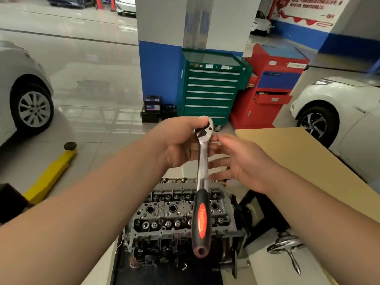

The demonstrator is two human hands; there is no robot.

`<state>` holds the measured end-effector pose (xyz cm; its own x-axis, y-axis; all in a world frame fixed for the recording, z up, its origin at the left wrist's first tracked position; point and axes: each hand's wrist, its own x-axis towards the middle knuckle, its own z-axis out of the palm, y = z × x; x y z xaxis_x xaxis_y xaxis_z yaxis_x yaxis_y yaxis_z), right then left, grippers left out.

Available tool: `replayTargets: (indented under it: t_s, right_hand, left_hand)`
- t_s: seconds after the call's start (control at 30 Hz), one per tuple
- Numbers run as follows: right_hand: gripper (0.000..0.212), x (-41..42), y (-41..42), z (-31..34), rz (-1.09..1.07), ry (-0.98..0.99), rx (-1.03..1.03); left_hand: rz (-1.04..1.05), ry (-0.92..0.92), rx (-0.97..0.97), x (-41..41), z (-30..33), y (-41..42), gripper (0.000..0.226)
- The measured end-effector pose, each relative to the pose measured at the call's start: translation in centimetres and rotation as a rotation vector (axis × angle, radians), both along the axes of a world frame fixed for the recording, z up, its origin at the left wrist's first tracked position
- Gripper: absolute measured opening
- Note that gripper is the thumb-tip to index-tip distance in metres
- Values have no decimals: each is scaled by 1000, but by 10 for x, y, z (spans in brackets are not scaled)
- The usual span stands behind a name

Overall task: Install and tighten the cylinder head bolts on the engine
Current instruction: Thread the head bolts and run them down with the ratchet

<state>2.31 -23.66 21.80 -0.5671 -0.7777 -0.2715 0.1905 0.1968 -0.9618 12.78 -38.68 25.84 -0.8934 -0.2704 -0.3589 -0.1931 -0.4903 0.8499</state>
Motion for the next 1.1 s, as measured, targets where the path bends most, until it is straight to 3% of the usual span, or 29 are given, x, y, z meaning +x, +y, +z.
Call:
replayTargets:
  t_s: [0.03,0.1,0.33,0.47,0.6,0.8,0.97,1.1]
  right_hand:
    - [40,2,4,6,77,-101,-30]
    - [46,4,8,11,148,-117,-11]
    - [53,-11,14,-4,-135,83,210]
    - [53,-26,25,-17,-183,335,284]
    - [56,-52,39,-28,-208,551,382]
    - [52,-99,63,-54,-116,767,521]
    - [39,-133,75,-75,40,759,510]
    - [24,-155,80,-89,243,670,441]
  left_hand:
    - [10,4,-18,-7,-3,4,21]
    - [-20,13,-118,-19,-11,13,20]
    - [-277,-21,-611,-39,-33,-9,19]
    - [-300,64,-893,-53,-62,-8,23]
    - [-252,156,-919,-77,-104,-2,46]
    - [-88,57,-953,-110,-168,-1,42]
    - [-120,-178,-969,-124,-215,11,34]
    - [-29,-315,-908,-120,-245,31,33]
